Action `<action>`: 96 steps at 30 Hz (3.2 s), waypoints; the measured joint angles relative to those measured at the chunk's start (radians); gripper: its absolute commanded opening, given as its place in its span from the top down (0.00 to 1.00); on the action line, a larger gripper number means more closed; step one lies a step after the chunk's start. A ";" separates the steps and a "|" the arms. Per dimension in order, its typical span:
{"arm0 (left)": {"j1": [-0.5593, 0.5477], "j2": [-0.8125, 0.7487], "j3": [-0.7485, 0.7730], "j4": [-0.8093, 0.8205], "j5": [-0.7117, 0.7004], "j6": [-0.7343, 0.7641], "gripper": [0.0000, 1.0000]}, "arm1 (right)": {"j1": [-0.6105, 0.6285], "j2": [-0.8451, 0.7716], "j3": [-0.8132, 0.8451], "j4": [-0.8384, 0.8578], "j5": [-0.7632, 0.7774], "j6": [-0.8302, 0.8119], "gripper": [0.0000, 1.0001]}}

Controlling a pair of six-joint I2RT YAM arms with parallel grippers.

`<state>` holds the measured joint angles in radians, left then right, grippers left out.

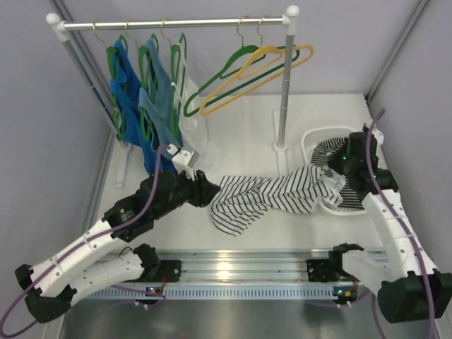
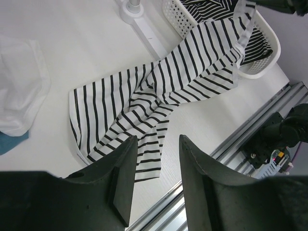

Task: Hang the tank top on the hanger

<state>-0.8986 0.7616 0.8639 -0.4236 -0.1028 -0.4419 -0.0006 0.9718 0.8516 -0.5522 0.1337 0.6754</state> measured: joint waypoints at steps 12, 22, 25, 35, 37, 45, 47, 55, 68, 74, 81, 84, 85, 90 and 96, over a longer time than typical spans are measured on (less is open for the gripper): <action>0.000 0.005 0.000 -0.045 -0.103 -0.010 0.48 | 0.836 0.159 0.328 -0.033 0.216 0.044 1.00; 0.077 0.000 -0.035 -0.076 -0.121 -0.082 0.45 | 1.131 0.327 0.211 0.105 0.221 0.108 0.98; 0.148 0.002 -0.103 -0.047 -0.042 -0.094 0.46 | 1.167 0.332 0.109 0.142 0.203 0.146 0.83; 0.225 0.158 -0.219 0.130 0.385 -0.094 0.48 | 1.239 0.282 0.005 0.134 0.198 0.242 0.46; 0.225 0.192 -0.219 0.156 0.443 -0.081 0.48 | 1.247 0.214 -0.023 0.098 0.230 0.291 0.50; 0.225 0.314 -0.220 0.189 0.500 -0.029 0.49 | 1.249 -0.064 -0.180 -0.120 0.377 0.552 0.54; 0.225 0.345 -0.220 0.196 0.498 -0.022 0.50 | 1.249 -0.097 -0.214 -0.191 0.404 0.617 0.53; 0.225 0.501 -0.200 0.203 0.429 0.007 0.52 | 1.242 -0.236 -0.285 -0.382 0.502 0.781 0.41; 0.197 0.613 -0.156 0.253 0.331 0.033 0.54 | 0.945 -0.249 -0.372 -0.255 0.496 0.576 0.37; 0.193 0.644 -0.153 0.263 0.314 0.042 0.58 | 0.870 -0.203 -0.395 -0.124 0.457 0.449 0.52; 0.188 0.657 -0.146 0.274 0.314 0.049 0.96 | 0.868 -0.166 -0.382 -0.071 0.422 0.389 0.91; 0.187 0.652 -0.145 0.275 0.310 0.051 1.00 | 0.868 -0.173 -0.343 -0.086 0.413 0.376 0.99; 0.187 0.647 -0.144 0.273 0.307 0.051 1.00 | 0.868 -0.178 -0.324 -0.093 0.414 0.372 1.00; 0.185 0.548 -0.109 0.217 0.255 0.052 1.00 | 0.868 -0.191 -0.156 -0.167 0.418 0.315 1.00; 0.185 0.316 0.093 0.082 0.137 0.067 1.00 | 0.808 -0.062 0.293 -0.262 0.406 0.124 1.00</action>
<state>-0.7136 1.0779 0.9573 -0.3416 0.0338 -0.3748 0.8070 0.9096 1.1442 -0.8146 0.5392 0.7998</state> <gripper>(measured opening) 0.025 0.019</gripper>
